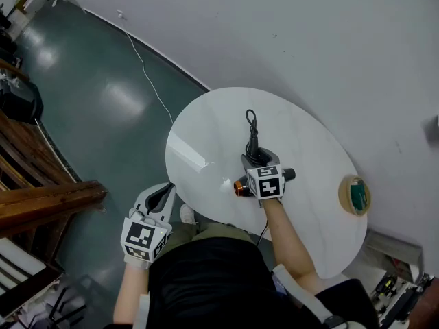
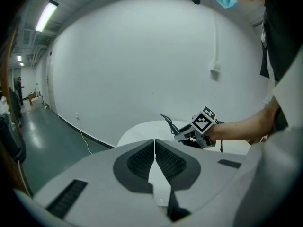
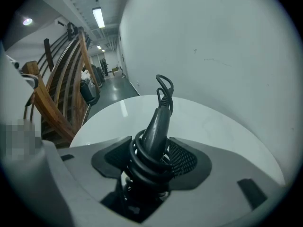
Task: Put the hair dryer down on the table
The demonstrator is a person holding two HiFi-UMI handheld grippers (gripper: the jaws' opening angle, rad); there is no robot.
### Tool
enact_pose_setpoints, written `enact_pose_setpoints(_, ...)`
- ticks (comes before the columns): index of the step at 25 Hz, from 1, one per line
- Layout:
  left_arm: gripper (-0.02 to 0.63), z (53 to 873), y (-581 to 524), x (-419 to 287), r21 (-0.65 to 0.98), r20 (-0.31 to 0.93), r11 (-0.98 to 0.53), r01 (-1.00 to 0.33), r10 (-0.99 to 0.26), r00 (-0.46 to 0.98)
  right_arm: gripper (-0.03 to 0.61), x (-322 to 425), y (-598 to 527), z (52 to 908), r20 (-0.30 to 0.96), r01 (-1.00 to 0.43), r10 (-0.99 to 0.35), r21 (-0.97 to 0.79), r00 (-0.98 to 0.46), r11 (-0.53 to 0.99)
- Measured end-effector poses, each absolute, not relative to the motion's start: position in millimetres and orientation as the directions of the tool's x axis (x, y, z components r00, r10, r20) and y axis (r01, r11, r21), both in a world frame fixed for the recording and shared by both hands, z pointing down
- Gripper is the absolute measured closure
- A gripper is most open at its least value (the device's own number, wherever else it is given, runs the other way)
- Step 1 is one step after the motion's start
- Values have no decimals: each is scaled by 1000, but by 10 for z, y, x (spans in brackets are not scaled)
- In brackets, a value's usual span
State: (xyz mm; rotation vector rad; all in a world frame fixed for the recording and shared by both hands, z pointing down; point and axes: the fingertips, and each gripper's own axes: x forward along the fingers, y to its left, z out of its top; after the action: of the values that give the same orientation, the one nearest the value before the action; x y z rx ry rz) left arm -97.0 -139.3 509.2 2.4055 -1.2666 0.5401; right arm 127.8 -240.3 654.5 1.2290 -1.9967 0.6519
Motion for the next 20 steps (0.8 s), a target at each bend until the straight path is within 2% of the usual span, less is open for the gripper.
enact_pose_setpoints(20, 598, 5164, -1373, -1045, 146, 509, -490, -860, -708, 490, 321, 1235, -2691, 6900, 884, -918, -380, -121, -272, 378)
